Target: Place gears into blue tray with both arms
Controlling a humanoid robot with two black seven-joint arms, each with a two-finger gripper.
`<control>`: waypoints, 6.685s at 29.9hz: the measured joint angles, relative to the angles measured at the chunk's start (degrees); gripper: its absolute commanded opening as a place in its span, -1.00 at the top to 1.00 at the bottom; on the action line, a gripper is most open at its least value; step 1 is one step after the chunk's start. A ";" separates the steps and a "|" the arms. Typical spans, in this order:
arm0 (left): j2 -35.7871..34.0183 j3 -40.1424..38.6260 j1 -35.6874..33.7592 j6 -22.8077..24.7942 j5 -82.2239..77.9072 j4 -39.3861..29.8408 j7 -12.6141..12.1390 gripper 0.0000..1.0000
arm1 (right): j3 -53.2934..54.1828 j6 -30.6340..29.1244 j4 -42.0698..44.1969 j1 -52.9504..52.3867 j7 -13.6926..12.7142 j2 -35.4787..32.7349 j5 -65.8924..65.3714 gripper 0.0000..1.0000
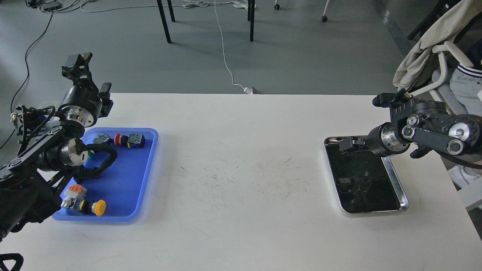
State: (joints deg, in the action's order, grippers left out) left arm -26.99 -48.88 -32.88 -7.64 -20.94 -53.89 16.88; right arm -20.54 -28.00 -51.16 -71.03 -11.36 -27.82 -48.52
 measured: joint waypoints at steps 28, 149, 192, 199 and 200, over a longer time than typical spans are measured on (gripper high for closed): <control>-0.44 -0.27 0.01 0.00 0.03 0.02 1.75 -0.97 | -2.75 0.00 5.33 0.81 0.70 5.10 -0.10 0.51; -0.15 30.18 1.72 -0.53 -90.84 -26.44 -5.93 -0.95 | 86.94 -0.02 9.37 53.11 9.12 -3.68 59.87 -0.96; 8.49 31.37 5.68 -7.60 -104.06 -3.54 -5.50 0.93 | 86.65 0.00 9.14 53.25 9.43 -2.41 59.77 -0.96; -1.98 26.39 4.84 -8.43 -103.69 -12.83 -5.86 0.92 | 86.72 0.00 8.97 53.19 9.43 -2.58 59.77 -0.96; -4.53 25.47 4.84 -8.43 -102.84 -14.51 -5.86 0.92 | 86.73 0.00 8.96 53.19 9.43 -2.58 59.77 -0.96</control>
State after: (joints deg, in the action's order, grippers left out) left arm -31.51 -23.41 -28.04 -16.08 -123.78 -68.40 11.02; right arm 66.18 -28.00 -42.20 -17.84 -1.93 -30.41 11.25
